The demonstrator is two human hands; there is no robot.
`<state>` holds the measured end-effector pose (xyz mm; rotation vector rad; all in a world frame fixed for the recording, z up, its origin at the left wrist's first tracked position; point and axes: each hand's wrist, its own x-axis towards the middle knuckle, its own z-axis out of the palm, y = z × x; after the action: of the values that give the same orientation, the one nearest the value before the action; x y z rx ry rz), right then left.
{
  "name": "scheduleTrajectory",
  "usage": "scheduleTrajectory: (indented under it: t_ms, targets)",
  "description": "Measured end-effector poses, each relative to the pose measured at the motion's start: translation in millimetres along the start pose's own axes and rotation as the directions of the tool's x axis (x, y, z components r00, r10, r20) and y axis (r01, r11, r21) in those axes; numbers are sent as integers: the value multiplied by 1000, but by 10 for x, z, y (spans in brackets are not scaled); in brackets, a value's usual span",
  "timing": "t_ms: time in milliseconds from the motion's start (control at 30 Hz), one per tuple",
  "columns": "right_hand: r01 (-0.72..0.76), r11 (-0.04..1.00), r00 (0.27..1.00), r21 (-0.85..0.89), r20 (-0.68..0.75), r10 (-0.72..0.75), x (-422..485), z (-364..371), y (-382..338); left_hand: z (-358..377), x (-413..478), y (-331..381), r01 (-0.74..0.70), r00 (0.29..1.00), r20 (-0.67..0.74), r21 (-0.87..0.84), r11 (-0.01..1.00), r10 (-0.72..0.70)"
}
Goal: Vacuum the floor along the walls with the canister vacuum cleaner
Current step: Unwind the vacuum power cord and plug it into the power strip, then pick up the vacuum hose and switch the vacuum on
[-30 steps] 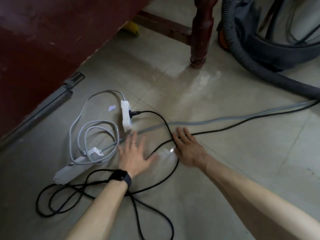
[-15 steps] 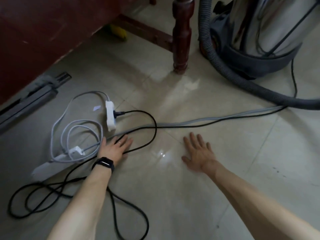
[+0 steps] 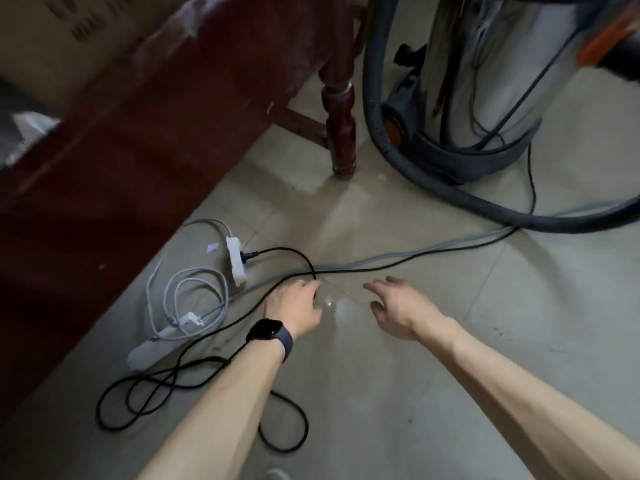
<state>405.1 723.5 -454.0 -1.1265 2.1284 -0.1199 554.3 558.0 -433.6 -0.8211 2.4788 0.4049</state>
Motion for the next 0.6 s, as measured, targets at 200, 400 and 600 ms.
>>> scheduleTrajectory:
  t_ms: [200, 400, 600]
  targets:
    - [-65, 978, 986, 200, -137, 94, -1593, -1594, -255, -1527, -899, 1027, -75, 997, -35, -172, 982, 70]
    - [-77, 921, 920, 382, -329, 213, -3406, -3320, -535, -3354, -1932, 2108, -191, 981, -93, -393, 900, 168]
    - [0, 899, 851, 439, -472, 230, -4612, -4602, -510, -4688, -2622, 2889, -224, 974, -139, -428, 876, 181]
